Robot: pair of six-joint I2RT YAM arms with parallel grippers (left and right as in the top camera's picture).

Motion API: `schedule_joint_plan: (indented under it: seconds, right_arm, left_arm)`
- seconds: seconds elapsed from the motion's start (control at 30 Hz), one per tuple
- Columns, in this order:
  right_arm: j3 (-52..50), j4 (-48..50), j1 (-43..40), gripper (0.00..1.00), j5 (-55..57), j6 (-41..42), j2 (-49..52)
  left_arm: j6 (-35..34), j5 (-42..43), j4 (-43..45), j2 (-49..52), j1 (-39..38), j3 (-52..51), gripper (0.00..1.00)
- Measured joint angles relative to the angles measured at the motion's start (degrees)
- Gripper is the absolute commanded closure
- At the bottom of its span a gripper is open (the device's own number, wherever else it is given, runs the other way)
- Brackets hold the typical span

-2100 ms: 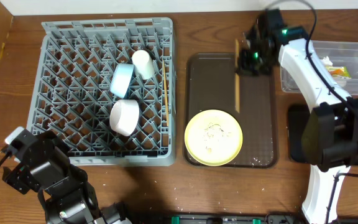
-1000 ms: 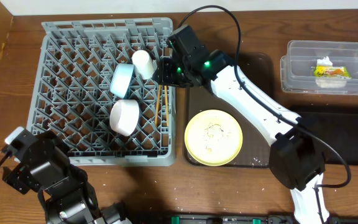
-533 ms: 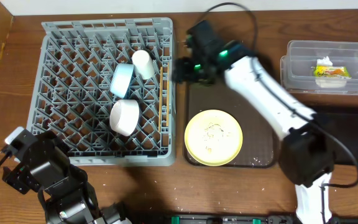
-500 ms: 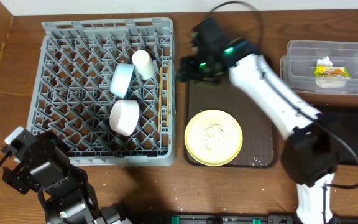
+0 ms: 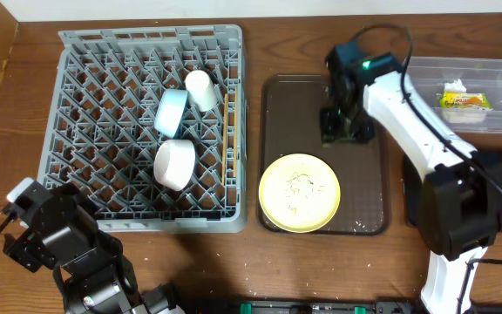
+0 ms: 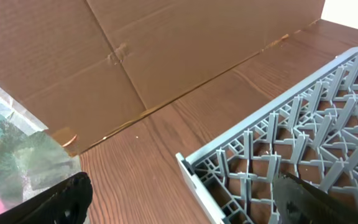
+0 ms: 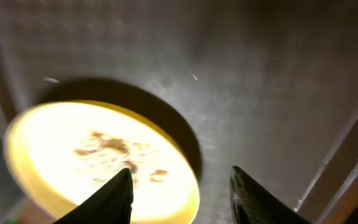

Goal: Sort waste into correct bins and load items into the dishwasher
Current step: 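Move right gripper to the yellow plate and grip its edge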

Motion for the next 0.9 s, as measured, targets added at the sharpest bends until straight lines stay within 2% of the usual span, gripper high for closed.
schedule_joint_plan:
  seconds: [0.3,0.43,0.57,0.7,0.9]
  right_arm:
    - [-11.93,7.37,0.26,0.53,-3.32,-5.44,0.0]
    - [-12.72,7.78,0.26,0.63,-4.0,-6.1,0.0]
    - [-13.18,9.11,0.26,0.63,-3.98,-6.69,0.0]
    - [-14.75,10.71,0.26,0.71,-2.73,-6.03,0.0]
    - [-15.61,10.75,0.24,0.67,3.06,-2.4,0.0]
  left_arm:
    - [0.0,0.0,0.0,0.0,0.0,0.0,0.06]
    - [0.0,0.0,0.0,0.0,0.0,0.0,0.06]
    - [0.0,0.0,0.02,0.0,0.0,0.0,0.06]
    - [0.0,0.0,0.0,0.0,0.0,0.0,0.06]
    - [0.0,0.0,0.02,0.0,0.0,0.0,0.06]
